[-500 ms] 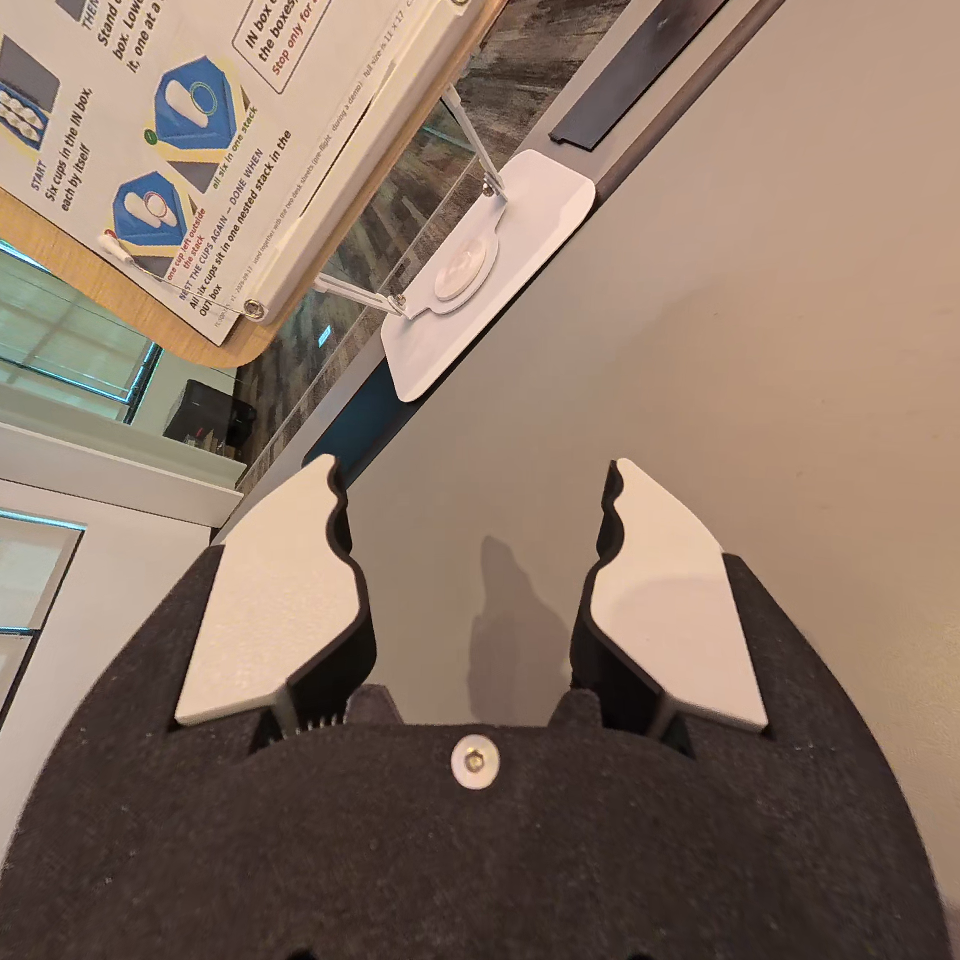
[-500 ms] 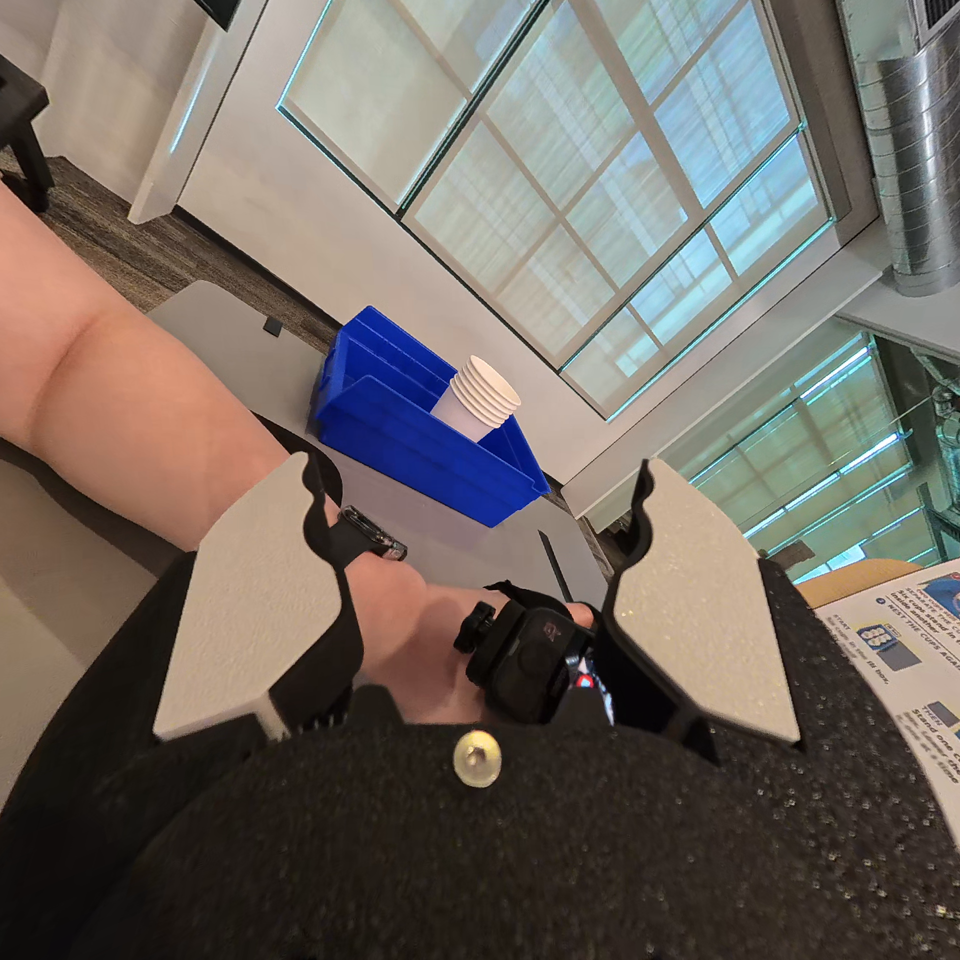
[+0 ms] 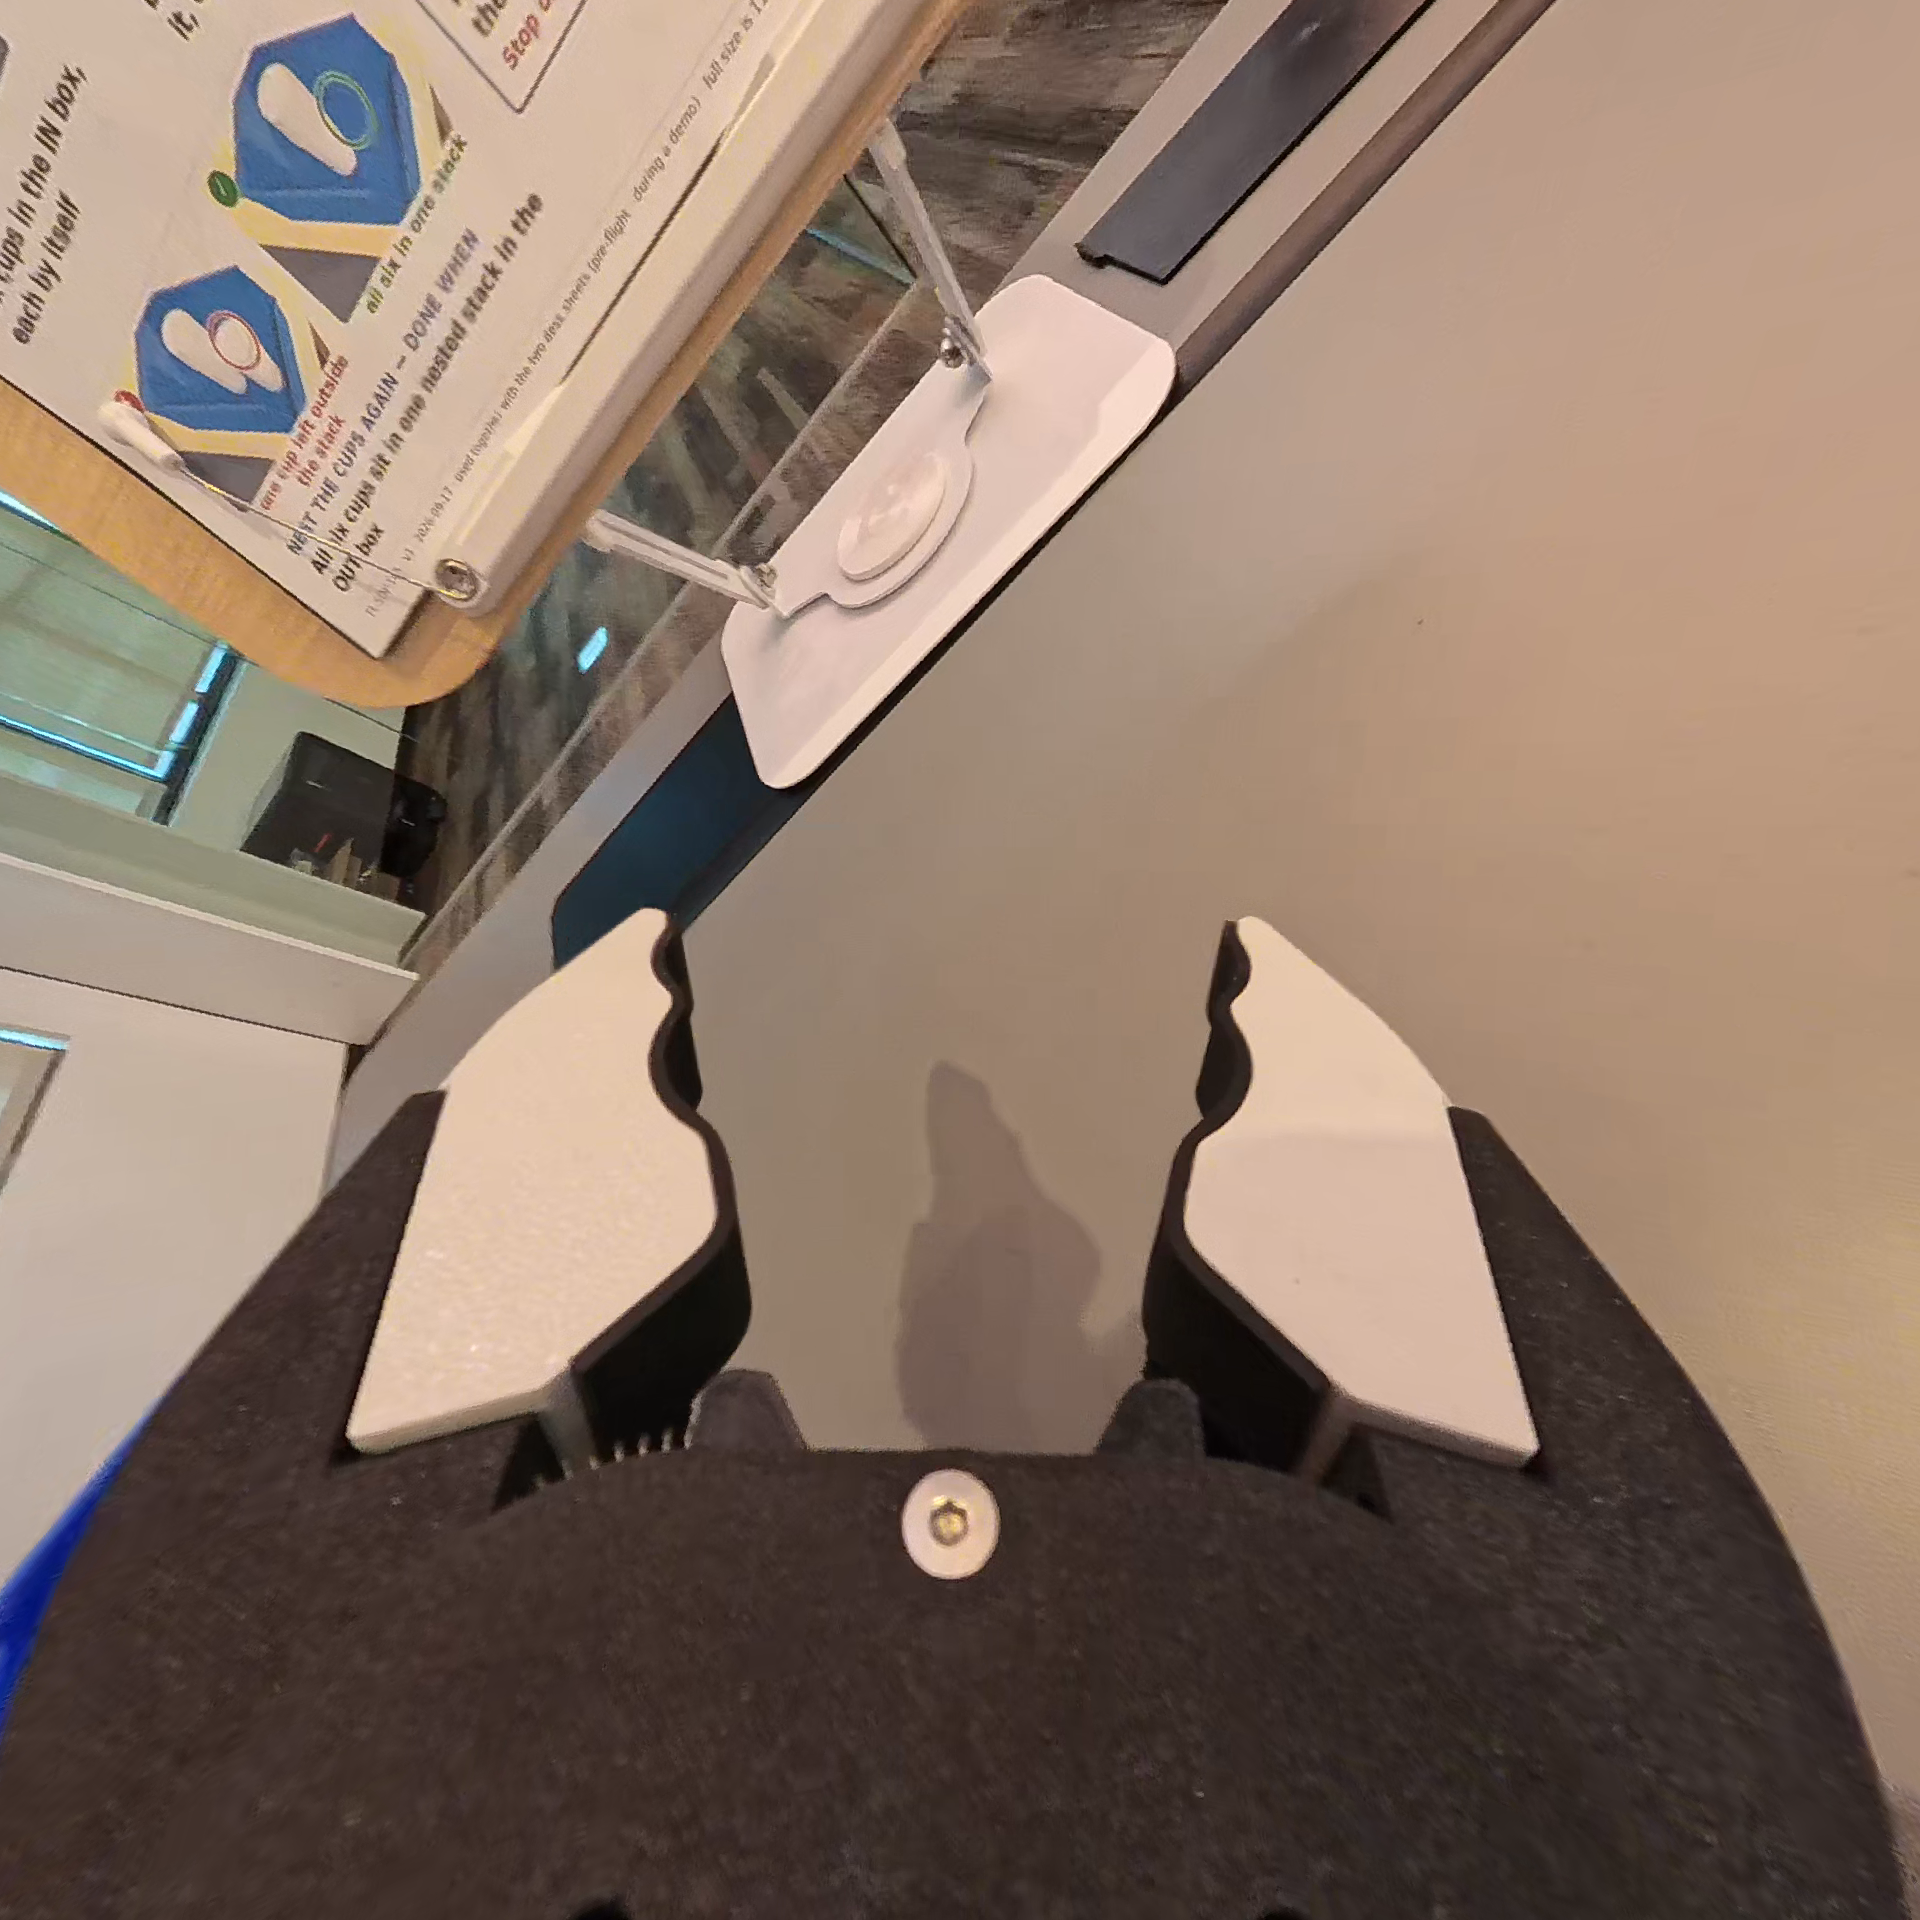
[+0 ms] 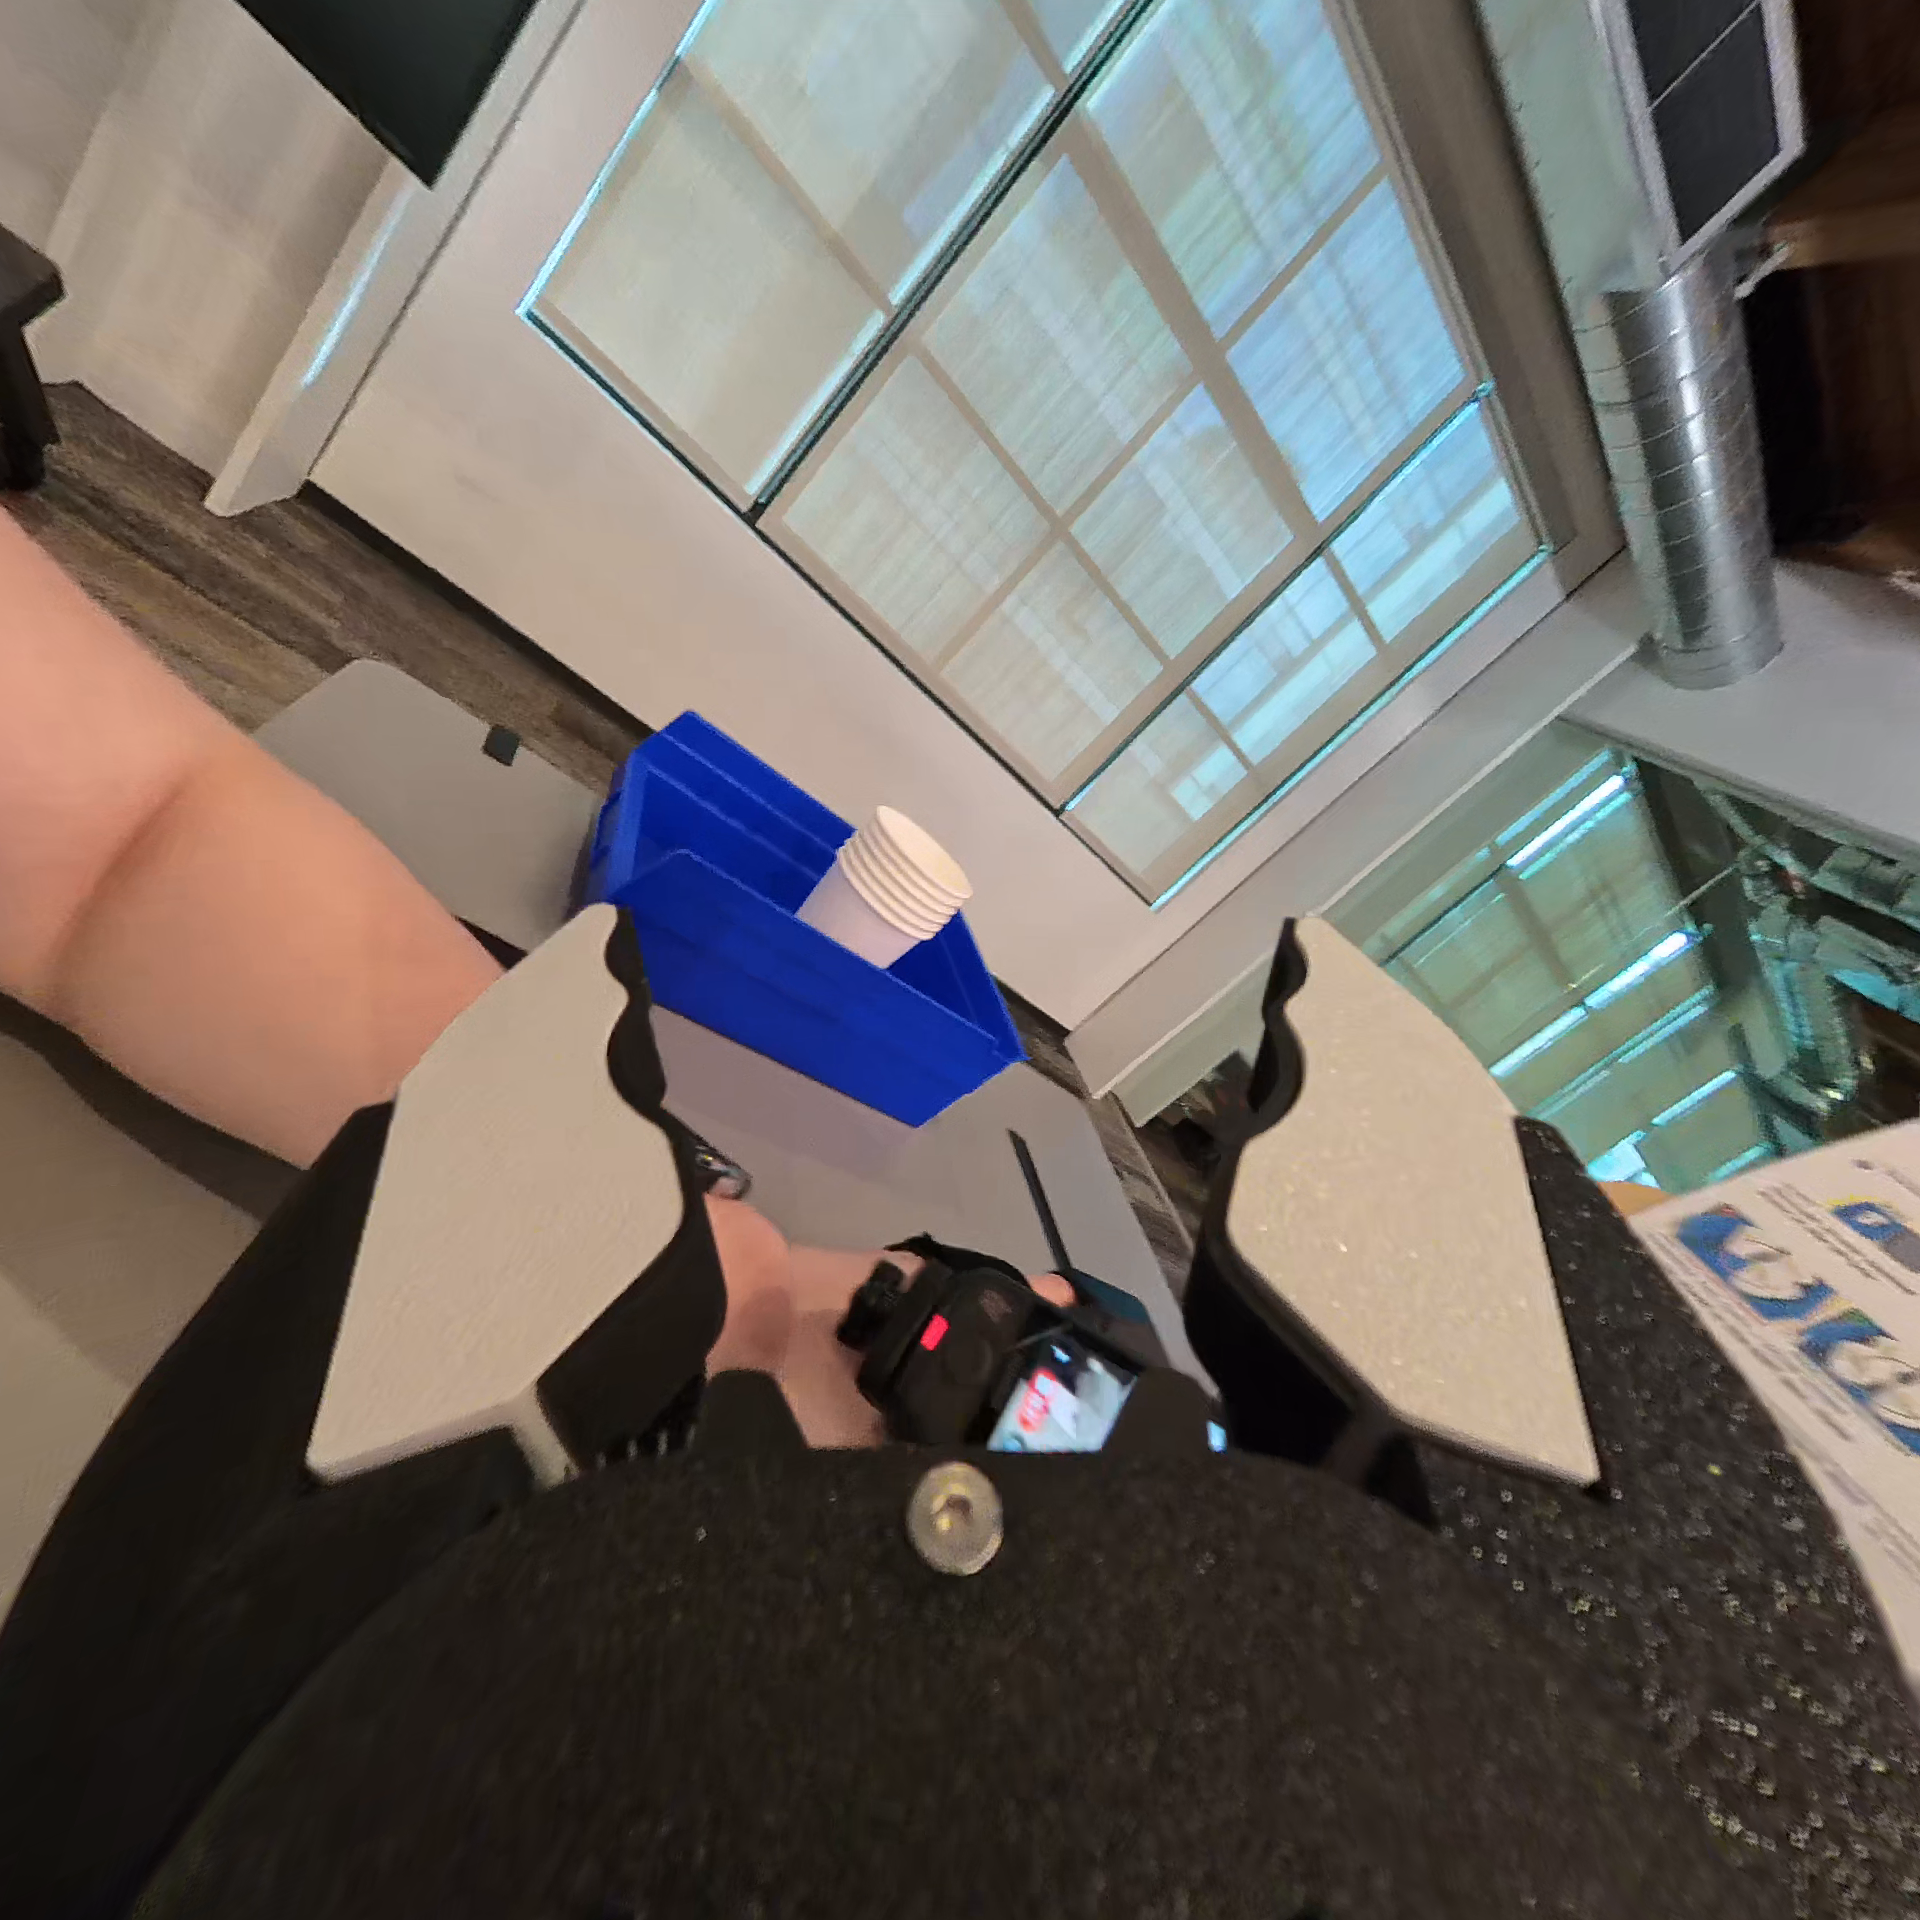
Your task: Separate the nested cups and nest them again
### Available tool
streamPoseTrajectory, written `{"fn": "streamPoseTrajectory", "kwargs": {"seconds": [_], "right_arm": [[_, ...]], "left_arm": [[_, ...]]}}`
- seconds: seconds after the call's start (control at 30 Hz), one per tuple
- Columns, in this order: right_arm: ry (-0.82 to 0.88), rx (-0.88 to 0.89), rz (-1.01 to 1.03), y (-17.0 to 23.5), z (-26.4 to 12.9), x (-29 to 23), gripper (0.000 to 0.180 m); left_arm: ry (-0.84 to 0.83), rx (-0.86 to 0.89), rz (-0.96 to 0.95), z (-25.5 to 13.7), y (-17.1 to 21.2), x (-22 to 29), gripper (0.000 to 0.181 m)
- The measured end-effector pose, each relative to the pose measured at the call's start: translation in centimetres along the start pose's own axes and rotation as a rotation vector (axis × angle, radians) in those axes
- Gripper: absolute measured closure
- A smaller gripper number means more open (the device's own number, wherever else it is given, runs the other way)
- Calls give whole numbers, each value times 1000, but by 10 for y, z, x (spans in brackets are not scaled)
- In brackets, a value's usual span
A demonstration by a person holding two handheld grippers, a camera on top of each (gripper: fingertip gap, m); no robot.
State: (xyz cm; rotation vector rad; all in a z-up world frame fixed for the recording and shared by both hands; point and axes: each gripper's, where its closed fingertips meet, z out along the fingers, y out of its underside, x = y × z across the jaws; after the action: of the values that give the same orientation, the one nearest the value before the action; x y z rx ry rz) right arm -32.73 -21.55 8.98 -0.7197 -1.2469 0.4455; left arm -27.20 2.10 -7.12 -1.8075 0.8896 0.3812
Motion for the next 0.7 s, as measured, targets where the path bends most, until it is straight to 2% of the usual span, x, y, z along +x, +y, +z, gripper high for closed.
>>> {"fn": "streamPoseTrajectory", "kwargs": {"seconds": [0.23,0.3,0.37,0.47,0.53,0.63,0.7], "right_arm": [[220,-115,-1,28,-39,80,69],[313,-149,30,44,-61,110,70],[442,-221,89,72,-89,145,73],[669,-534,145,152,-143,184,76],[728,-766,158,204,-169,184,76],[694,-1067,180,259,-183,162,74],[590,-1224,187,282,-178,136,75]], "left_arm": [[60,48,-128,-5,-7,-10,85],[77,102,-212,-12,-16,-24,84],[97,228,-312,-27,-36,-43,82],[120,597,-414,-81,-85,-64,83],[161,823,-408,-126,-114,-58,78],[324,1054,-421,-188,-145,-30,60],[460,1193,-465,-231,-157,-16,54]]}}
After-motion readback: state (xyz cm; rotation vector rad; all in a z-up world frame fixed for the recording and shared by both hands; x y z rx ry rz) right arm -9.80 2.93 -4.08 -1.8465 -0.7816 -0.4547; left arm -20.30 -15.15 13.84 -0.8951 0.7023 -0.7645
